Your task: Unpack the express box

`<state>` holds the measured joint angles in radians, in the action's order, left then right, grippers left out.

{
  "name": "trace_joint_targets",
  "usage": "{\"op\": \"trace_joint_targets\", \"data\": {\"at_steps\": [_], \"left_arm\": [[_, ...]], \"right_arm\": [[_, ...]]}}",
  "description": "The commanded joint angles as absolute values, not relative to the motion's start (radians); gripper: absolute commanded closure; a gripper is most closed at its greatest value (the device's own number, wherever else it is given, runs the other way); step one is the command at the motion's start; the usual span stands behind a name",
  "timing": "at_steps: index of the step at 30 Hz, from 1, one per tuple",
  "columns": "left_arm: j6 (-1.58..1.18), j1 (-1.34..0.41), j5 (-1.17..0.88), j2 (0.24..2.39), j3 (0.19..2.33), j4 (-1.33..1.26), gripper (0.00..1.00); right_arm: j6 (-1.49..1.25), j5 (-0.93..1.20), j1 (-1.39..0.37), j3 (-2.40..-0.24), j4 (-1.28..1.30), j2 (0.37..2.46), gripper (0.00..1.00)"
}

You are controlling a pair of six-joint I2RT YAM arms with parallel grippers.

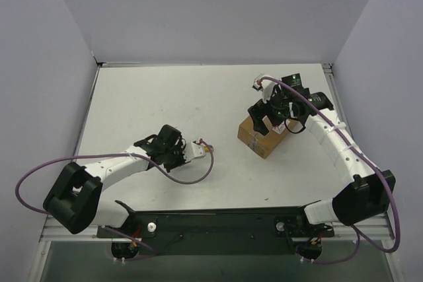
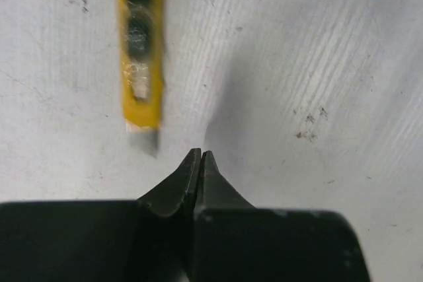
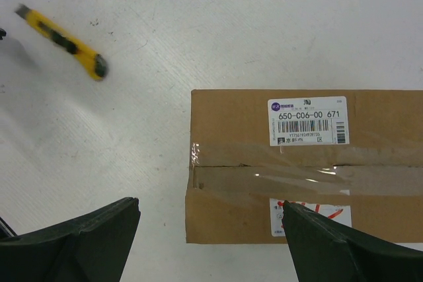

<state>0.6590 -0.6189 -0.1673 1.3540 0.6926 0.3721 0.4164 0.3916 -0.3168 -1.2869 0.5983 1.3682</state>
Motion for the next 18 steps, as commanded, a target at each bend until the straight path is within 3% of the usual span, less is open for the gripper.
{"op": "trace_joint_targets", "data": {"at_steps": [1, 8, 9, 12, 13, 15, 18], "left_arm": [[0.637, -0.603, -0.221, 1.321, 0.681, 0.436, 1.00], [0.592, -0.595, -0.301, 1.259, 0.701, 0.417, 0.98], [0.577, -0.591, -0.314, 1.265, 0.715, 0.416, 0.85], [0.497, -0.545, -0.371, 1.295, 0.779, 0.436, 0.67], [0.445, -0.531, -0.376, 1.302, 0.814, 0.442, 0.56], [0.401, -0.480, -0.396, 1.322, 0.844, 0.449, 0.51], [0.350, -0.419, -0.406, 1.333, 0.900, 0.472, 0.33]], "right_arm": [[0.385, 0.445, -0.333, -1.365, 0.592, 1.420, 0.07], [0.356, 0.472, -0.347, -1.410, 0.588, 1.486, 0.07], [0.356, 0.476, -0.351, -1.402, 0.580, 1.493, 0.07], [0.418, 0.509, -0.376, -1.396, 0.578, 1.520, 0.07], [0.452, 0.528, -0.385, -1.391, 0.580, 1.531, 0.08], [0.592, 0.534, -0.408, -1.384, 0.568, 1.558, 0.10], [0.719, 0.569, -0.431, -1.410, 0.552, 1.633, 0.14]]}}
